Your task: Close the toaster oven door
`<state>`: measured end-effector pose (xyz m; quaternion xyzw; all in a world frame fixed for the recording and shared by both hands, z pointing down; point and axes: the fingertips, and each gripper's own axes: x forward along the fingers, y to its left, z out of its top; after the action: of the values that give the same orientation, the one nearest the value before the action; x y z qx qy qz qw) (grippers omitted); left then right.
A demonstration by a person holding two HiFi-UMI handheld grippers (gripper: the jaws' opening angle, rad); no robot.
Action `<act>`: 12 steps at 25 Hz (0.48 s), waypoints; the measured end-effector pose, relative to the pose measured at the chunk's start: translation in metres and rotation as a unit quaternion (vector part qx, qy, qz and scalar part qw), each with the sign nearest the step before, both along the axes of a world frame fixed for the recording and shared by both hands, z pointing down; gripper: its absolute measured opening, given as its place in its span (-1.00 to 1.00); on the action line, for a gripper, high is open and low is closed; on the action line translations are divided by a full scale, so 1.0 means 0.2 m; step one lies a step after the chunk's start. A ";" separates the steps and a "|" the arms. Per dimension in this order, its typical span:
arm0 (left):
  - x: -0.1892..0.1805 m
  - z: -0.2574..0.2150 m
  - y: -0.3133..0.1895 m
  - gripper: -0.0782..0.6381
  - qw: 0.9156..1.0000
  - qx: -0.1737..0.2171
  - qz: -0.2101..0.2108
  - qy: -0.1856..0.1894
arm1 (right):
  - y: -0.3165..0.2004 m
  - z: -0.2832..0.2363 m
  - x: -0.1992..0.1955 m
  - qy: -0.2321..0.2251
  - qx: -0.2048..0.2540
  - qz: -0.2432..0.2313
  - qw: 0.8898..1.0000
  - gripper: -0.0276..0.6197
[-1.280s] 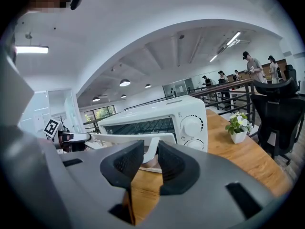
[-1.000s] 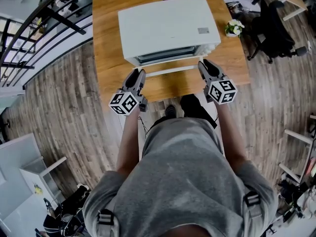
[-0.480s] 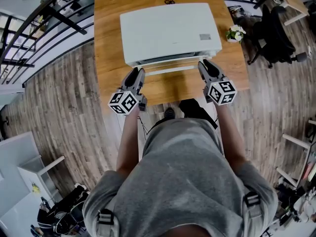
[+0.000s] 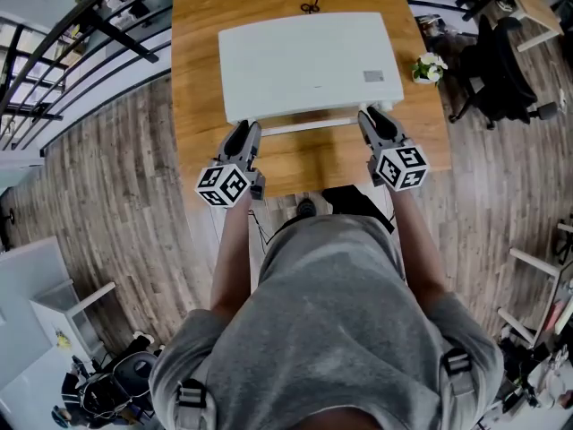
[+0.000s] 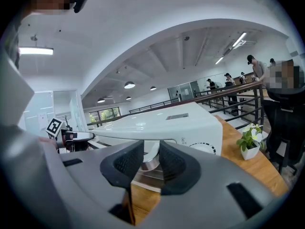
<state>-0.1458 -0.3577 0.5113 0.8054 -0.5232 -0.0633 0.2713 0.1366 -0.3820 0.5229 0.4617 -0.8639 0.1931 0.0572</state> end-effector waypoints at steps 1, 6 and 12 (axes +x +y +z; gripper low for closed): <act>0.00 0.00 0.00 -0.38 1.000 0.001 0.000 -0.001 | 0.00 0.00 0.00 0.000 0.000 -0.002 1.000 -0.62; 0.00 0.00 0.00 -0.38 1.000 0.007 -0.004 -0.001 | 0.00 0.00 0.00 -0.002 0.001 -0.009 1.000 -0.61; 0.01 -0.02 0.01 -0.40 1.000 0.013 -0.008 -0.025 | 0.00 0.00 0.00 -0.007 -0.007 -0.011 1.000 -0.60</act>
<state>-0.1445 -0.3567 0.5082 0.8059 -0.5357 -0.0519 0.2468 0.1372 -0.3822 0.5221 0.4508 -0.8678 0.2012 0.0564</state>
